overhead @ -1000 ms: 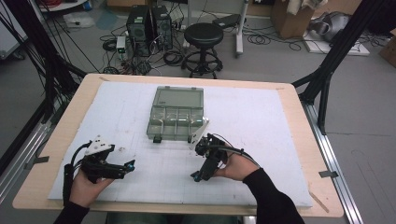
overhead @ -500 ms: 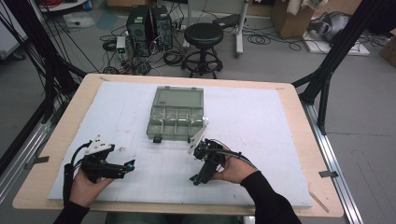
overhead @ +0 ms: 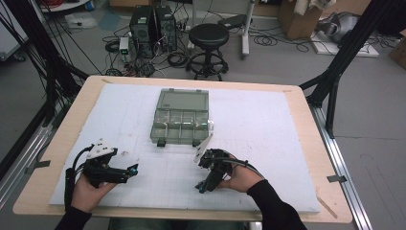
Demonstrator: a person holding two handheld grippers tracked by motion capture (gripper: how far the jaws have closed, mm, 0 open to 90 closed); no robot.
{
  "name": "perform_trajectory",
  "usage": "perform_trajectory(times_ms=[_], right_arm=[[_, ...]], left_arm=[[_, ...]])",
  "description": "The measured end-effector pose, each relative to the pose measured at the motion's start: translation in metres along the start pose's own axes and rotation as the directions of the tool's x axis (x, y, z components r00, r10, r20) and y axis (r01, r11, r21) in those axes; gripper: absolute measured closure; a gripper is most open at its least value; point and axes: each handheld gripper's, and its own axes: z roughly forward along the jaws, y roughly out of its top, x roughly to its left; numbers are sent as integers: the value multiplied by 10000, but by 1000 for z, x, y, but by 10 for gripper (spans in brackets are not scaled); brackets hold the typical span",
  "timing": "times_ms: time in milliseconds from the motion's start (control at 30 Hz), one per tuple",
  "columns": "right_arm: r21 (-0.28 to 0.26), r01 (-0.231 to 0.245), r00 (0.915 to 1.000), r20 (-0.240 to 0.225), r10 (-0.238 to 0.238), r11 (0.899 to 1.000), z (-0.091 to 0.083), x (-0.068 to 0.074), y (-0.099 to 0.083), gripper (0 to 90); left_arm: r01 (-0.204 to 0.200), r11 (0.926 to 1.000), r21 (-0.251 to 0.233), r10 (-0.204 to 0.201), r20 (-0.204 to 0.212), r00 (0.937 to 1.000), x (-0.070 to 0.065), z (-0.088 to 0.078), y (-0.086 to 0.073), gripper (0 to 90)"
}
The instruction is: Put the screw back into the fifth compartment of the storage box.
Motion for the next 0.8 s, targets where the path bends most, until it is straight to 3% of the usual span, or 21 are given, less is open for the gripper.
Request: perform_trajectory(times_ms=[233, 400, 633, 800], right_arm=[[103, 206, 9998, 56, -207, 9997, 1, 0, -1, 244], [226, 318, 9993, 208, -323, 9992, 2, 0, -1, 354], [378, 579, 9983, 79, -583, 9976, 3, 2, 0, 526], [533, 803, 9967, 24, -806, 9953, 4, 3, 0, 602]], left_arm=[[2, 10000, 16, -2, -17, 10000, 0, 0, 0, 17], [25, 10000, 21, -25, -38, 10000, 0, 0, 0, 17], [-22, 10000, 31, 22, -34, 10000, -1, 1, 0, 17], [-31, 10000, 25, 32, -44, 10000, -1, 1, 0, 17]])
